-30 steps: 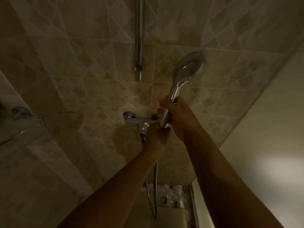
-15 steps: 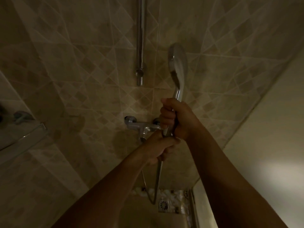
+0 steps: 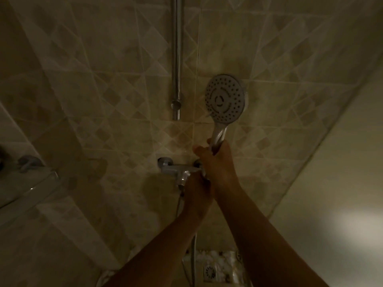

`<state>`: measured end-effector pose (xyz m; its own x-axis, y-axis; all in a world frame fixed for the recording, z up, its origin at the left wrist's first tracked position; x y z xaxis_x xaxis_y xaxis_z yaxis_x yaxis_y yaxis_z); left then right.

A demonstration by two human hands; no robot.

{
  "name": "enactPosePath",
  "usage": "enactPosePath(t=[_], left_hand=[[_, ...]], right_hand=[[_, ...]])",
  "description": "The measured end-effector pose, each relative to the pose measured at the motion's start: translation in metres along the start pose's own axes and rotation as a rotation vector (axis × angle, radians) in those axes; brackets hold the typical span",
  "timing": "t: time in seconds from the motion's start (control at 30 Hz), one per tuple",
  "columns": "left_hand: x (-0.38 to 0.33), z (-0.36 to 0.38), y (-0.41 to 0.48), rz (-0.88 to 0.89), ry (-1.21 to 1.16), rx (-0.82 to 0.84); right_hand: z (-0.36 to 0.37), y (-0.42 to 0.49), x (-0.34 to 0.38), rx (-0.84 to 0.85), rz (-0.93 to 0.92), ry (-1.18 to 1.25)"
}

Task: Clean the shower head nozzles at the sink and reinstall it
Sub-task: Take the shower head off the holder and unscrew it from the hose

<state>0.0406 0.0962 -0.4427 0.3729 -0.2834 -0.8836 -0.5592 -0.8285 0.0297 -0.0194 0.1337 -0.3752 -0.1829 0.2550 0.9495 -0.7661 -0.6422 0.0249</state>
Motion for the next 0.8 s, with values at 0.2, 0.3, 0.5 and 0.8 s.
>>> enactPosePath(t=[0.2,0.3,0.5,0.8], left_hand=[[-0.020,0.010,-0.004,-0.013,-0.248,0.249],[-0.018,0.007,-0.008,0.027,-0.293,0.511],[-0.009,0.006,-0.005,-0.085,-0.363,0.500],[-0.006,-0.001,-0.002,0.080,0.176,-0.051]], right_hand=[[0.002,0.015,0.026,0.302,0.098,0.237],[0.009,0.013,0.031,0.599,0.246,0.355],[0.010,0.011,0.032,0.604,0.292,0.302],[-0.002,-0.010,0.009,-0.062,0.007,-0.013]])
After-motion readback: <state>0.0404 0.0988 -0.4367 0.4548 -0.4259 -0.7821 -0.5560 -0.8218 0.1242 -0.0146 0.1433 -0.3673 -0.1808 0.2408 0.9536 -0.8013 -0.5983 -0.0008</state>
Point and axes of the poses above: each hand's wrist, its own y-axis towards the middle knuckle, its own z-axis out of the palm, x = y × z, the point moved 6 cm from there along y, towards the middle knuckle, and after that the axes turned 14 degrees about y, right-handed, at the moved point
